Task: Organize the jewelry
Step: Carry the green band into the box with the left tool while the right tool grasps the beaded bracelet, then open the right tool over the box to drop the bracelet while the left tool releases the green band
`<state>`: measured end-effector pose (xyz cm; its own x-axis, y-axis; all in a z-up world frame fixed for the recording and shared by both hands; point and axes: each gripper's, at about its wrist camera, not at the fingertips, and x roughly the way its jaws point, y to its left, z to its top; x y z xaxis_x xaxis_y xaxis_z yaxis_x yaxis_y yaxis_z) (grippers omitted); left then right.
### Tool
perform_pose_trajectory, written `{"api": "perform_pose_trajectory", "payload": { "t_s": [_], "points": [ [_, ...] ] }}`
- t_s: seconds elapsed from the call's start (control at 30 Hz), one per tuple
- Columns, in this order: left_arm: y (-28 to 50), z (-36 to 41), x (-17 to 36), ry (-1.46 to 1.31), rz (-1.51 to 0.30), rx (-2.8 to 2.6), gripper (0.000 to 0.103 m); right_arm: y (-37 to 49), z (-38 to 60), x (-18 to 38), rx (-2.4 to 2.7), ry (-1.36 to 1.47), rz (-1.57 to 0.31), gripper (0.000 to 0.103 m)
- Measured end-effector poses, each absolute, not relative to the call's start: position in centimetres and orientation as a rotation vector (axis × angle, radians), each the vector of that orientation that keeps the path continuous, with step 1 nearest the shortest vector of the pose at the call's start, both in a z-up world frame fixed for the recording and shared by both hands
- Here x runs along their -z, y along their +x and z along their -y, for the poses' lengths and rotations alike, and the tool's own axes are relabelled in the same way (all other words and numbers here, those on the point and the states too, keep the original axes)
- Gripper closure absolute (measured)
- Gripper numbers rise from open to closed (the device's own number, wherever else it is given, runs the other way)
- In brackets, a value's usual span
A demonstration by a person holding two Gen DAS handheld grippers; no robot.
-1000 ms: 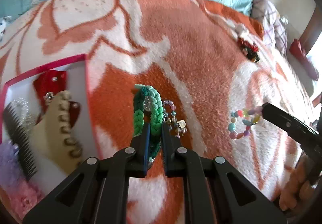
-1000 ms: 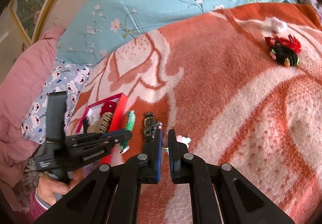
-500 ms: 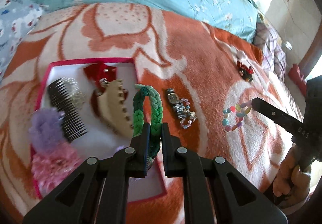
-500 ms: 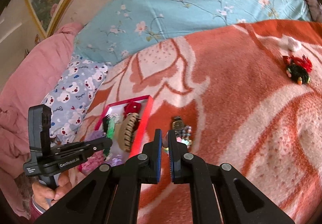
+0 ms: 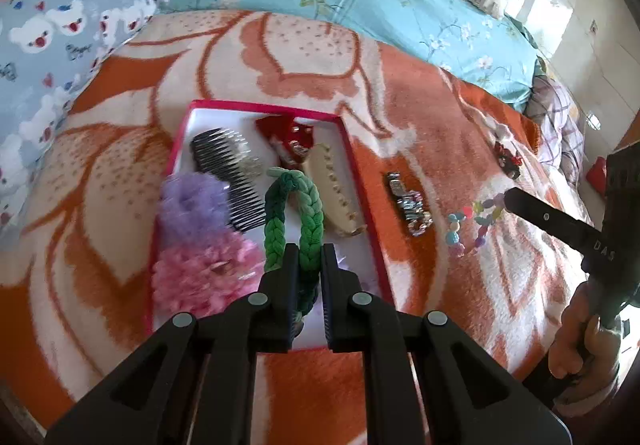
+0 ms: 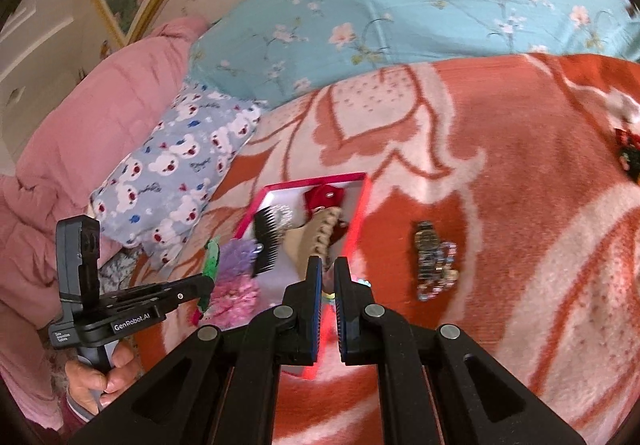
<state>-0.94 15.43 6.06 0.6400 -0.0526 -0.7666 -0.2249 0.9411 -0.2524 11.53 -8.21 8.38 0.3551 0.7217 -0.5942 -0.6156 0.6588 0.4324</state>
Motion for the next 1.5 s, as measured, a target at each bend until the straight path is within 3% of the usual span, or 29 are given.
{"api": "perform_pose_trajectory", "payload": {
  "t_s": [0.87,1.17,1.5],
  "points": [
    [-2.9,-19.8,-1.2,-0.413,-0.948,-0.161,0.095,8.1,-3.5,-4.4,-1.03,0.008,-0.946,0.098],
    [-2.1,-20.3,1.1,-0.435,-0.989,-0.155,0.094,9.7,-3.6,0.6,-0.94,-0.029,-1.039,0.098],
    [-2.2,-20.5,1.3,-0.43,-0.997,-0.168,0.094,10.2,-3.2,1.5,-0.922,-0.032,-1.05,0.098]
  ]
}}
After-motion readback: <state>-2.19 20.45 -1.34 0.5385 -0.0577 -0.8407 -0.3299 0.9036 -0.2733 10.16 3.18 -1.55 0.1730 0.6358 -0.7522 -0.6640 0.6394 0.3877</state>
